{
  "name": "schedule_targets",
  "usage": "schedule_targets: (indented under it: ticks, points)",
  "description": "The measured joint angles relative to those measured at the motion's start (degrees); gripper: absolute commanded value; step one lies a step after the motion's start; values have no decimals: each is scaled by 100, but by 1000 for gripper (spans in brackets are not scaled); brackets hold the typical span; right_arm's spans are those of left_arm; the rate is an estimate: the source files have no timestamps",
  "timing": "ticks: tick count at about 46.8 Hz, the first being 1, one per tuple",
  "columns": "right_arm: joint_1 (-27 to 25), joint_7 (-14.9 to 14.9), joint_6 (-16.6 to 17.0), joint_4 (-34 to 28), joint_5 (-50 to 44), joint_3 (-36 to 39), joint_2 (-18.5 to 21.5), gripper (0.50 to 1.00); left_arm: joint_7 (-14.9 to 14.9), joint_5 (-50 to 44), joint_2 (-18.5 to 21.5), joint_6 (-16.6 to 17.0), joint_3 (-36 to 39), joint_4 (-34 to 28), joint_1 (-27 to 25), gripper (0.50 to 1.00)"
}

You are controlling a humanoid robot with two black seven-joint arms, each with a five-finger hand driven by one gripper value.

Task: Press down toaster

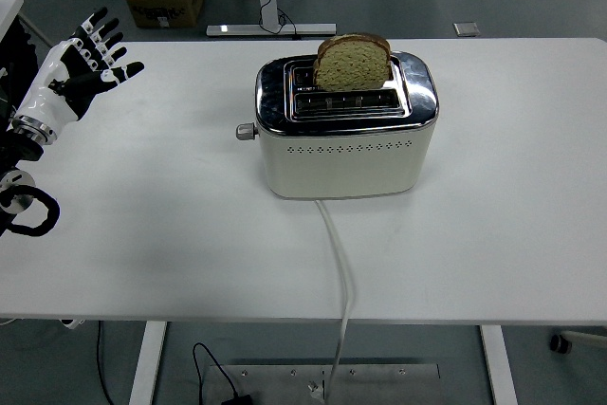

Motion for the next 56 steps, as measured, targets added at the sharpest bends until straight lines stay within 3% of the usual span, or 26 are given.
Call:
schedule_targets:
  ticks: [33, 56]
  points:
    - [71, -1, 2, 0, 0, -9, 0, 998, 11, -1186, -1055, -42, -490, 1122, 64, 1000]
    - [235, 9, -1, -1, -25, -2, 0, 998, 7, -1209, -1120, -53, -730, 1122, 82, 1000]
